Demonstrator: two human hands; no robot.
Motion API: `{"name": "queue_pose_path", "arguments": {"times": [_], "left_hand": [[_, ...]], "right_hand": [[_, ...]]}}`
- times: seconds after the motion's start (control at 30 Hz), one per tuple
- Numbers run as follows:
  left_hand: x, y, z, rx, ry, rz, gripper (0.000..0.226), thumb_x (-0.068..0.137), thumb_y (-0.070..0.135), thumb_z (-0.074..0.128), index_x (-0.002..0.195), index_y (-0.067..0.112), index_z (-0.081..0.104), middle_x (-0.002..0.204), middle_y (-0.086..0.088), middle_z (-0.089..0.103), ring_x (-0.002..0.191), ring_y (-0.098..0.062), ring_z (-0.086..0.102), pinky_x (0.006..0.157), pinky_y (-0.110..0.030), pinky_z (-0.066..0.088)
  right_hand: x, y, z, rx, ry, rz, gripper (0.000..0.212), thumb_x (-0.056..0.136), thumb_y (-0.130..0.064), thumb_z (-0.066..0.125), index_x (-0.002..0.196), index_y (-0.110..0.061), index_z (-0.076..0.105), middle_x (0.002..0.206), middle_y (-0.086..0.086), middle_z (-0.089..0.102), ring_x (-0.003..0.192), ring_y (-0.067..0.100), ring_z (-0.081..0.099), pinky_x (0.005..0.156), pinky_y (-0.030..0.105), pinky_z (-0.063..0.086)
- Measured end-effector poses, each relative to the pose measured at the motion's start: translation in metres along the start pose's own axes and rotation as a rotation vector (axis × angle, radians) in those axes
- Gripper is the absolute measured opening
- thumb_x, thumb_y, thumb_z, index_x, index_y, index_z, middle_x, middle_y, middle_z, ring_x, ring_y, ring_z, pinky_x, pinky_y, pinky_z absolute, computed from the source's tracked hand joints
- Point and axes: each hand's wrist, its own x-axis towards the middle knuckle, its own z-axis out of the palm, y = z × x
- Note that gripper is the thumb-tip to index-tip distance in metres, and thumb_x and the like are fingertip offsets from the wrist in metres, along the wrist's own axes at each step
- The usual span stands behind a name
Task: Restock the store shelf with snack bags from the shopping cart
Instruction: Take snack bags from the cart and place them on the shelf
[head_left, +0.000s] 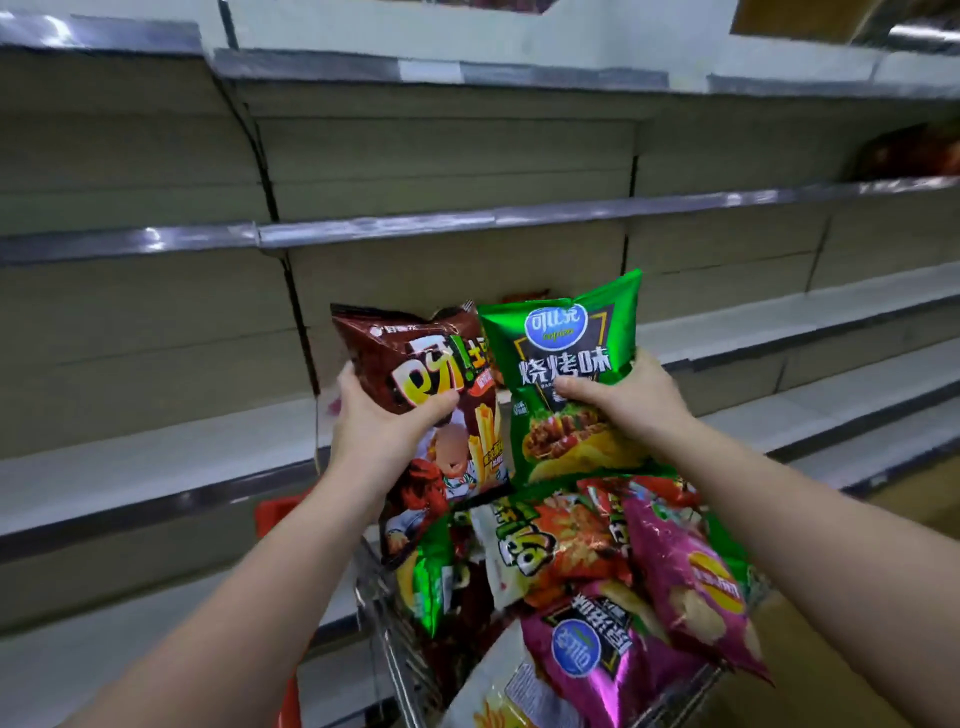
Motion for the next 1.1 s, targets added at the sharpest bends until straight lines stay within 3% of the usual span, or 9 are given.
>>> {"name": "queue_pose_path", "arguments": {"times": [0.17, 0.3, 0.43, 0.63, 0.83, 0.97, 1.1], "left_hand": [[0.006, 0.016, 0.034, -0.003, -0.083, 0.089, 0.122, 0.036, 0.058, 0.083, 0.14, 0.025, 0.028, 0.126, 0.001, 0.059, 0.115, -0.022, 0.058, 0.1, -0.049, 0.046], [0.006, 0.031, 0.068, -0.022, -0.163, 0.128, 0.113, 0.05, 0.046, 0.087, 0.142, 0.023, 0.026, 0.125, 0.002, 0.058, 0.114, -0.022, 0.057, 0.1, -0.049, 0.045], [0.006, 0.049, 0.11, -0.032, -0.204, 0.198, 0.099, 0.068, 0.03, 0.084, 0.145, 0.019, 0.023, 0.116, 0.009, 0.05, 0.111, -0.014, 0.05, 0.097, -0.033, 0.04], [-0.003, 0.083, 0.194, -0.002, -0.307, 0.24, 0.104, 0.067, 0.037, 0.084, 0.146, 0.021, 0.019, 0.136, -0.001, 0.05, 0.123, -0.024, 0.049, 0.105, -0.046, 0.04], [-0.022, 0.106, 0.297, 0.023, -0.354, 0.3, 0.102, 0.068, 0.037, 0.082, 0.146, 0.02, 0.02, 0.137, -0.002, 0.051, 0.124, -0.024, 0.049, 0.105, -0.045, 0.04], [-0.034, 0.122, 0.37, 0.0, -0.381, 0.317, 0.099, 0.07, 0.035, 0.081, 0.146, 0.019, 0.02, 0.137, -0.002, 0.05, 0.125, -0.023, 0.048, 0.105, -0.04, 0.039], [-0.041, 0.135, 0.433, -0.012, -0.4, 0.323, 0.093, 0.073, 0.034, 0.079, 0.144, 0.02, 0.022, 0.134, -0.001, 0.053, 0.122, -0.021, 0.05, 0.093, -0.029, 0.036]], "right_hand": [[-0.004, -0.004, -0.032, -0.048, 0.135, 0.007, 0.074, 0.059, -0.051, 0.081, 0.12, -0.019, 0.053, 0.119, 0.001, 0.063, 0.113, 0.023, 0.056, 0.08, 0.024, 0.036], [-0.01, -0.006, -0.064, -0.055, 0.249, 0.02, 0.075, 0.063, -0.048, 0.08, 0.122, -0.015, 0.048, 0.124, 0.004, 0.06, 0.116, 0.025, 0.053, 0.086, 0.028, 0.039], [-0.01, -0.005, -0.101, -0.059, 0.352, 0.032, 0.075, 0.065, -0.047, 0.08, 0.124, -0.014, 0.046, 0.125, 0.005, 0.059, 0.117, 0.025, 0.052, 0.091, 0.029, 0.04], [-0.002, 0.017, -0.178, -0.086, 0.484, 0.044, 0.074, 0.066, -0.046, 0.078, 0.124, -0.014, 0.045, 0.125, 0.004, 0.057, 0.117, 0.023, 0.051, 0.087, 0.029, 0.038], [0.022, 0.059, -0.259, -0.12, 0.596, 0.069, 0.075, 0.063, -0.049, 0.08, 0.121, -0.014, 0.046, 0.12, 0.003, 0.057, 0.113, 0.023, 0.053, 0.085, 0.032, 0.041], [0.045, 0.093, -0.317, -0.128, 0.634, 0.069, 0.076, 0.063, -0.048, 0.08, 0.121, -0.014, 0.045, 0.121, 0.005, 0.058, 0.112, 0.024, 0.053, 0.085, 0.031, 0.041], [0.071, 0.122, -0.367, -0.163, 0.669, 0.069, 0.077, 0.063, -0.049, 0.08, 0.121, -0.013, 0.044, 0.122, 0.007, 0.058, 0.112, 0.025, 0.054, 0.086, 0.032, 0.042]]}}
